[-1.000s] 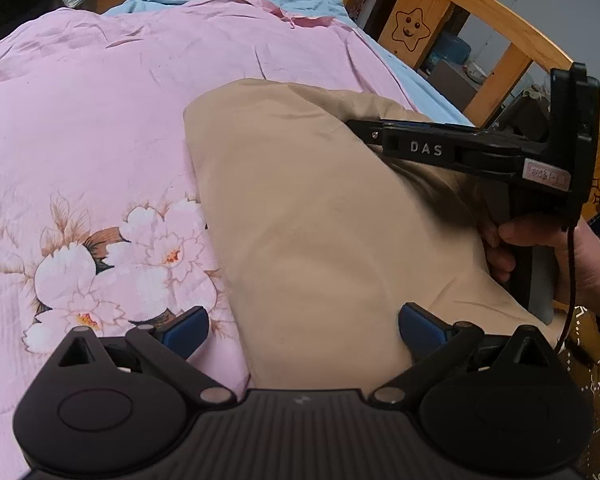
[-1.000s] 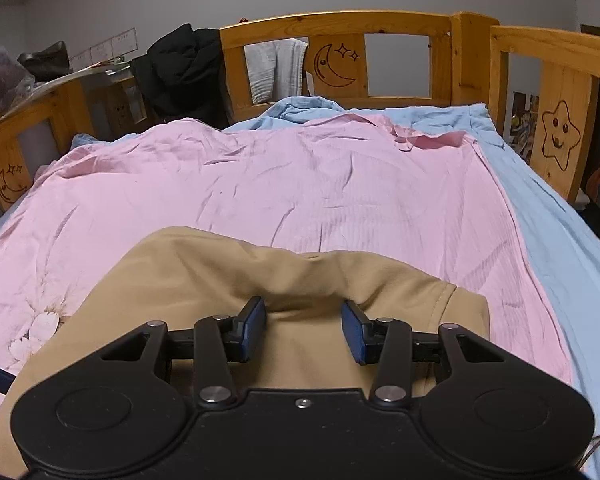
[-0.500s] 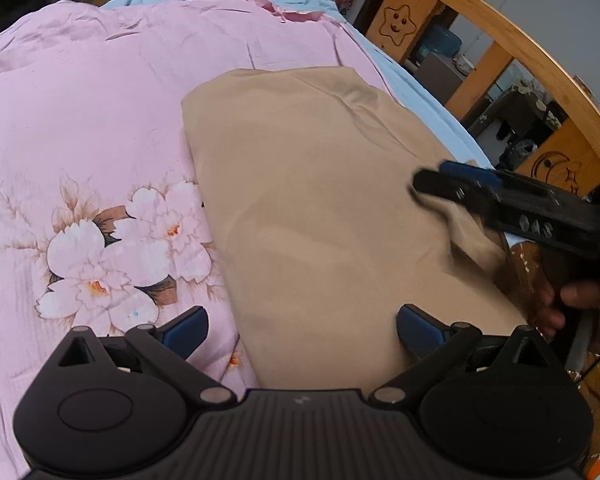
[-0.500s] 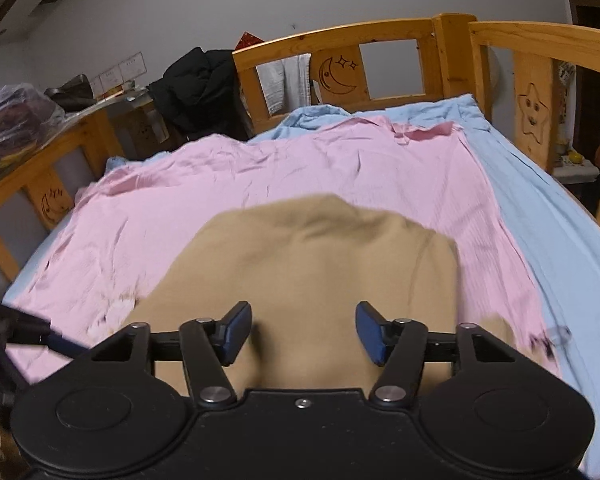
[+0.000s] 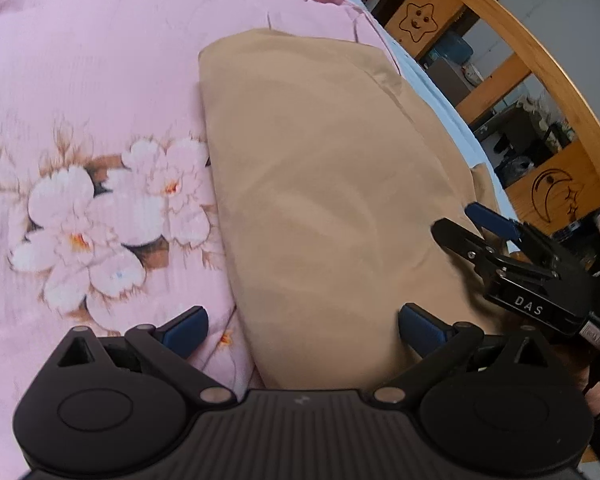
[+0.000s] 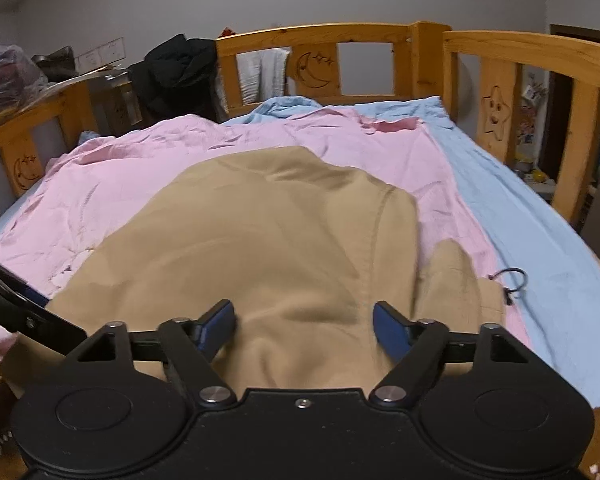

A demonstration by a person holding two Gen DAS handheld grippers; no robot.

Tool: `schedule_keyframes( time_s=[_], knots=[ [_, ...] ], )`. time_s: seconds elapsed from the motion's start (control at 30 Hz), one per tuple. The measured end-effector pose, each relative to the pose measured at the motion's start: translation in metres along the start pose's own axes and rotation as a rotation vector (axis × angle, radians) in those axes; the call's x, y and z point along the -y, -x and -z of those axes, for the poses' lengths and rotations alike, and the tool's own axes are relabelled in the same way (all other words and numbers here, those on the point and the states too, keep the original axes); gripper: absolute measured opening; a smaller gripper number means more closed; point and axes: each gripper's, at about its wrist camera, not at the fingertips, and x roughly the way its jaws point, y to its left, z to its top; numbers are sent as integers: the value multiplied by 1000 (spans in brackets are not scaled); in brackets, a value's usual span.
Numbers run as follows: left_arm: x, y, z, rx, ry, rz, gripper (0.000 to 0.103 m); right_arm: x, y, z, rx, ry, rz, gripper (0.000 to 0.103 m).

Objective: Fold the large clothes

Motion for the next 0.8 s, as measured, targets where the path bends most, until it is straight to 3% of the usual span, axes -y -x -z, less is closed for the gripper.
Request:
schedule_keyframes(
  time_s=[0.2,0.3,0.4,0.53,0.63,0.8],
  knots=[
    [-5,-3,2,11,-13,13,103,17,21,4,42,-75,85,83],
    [-6,-6,1,7,-3,15,103,32,34,3,91,-151,137,88],
    [-6,-7,2,5,10,14,103,54,32,-1,81,-252,147,88],
    [-5,-7,3,9,11,8,103,86,8,-2,-24,-448,63,92],
    [-4,-6,5,12,14,2,103,98,0,2,-22,-574,-13,100],
    [-3,-7,5,13,15,1,103,89,-3,-2,-33,-517,-11,96]
  ],
)
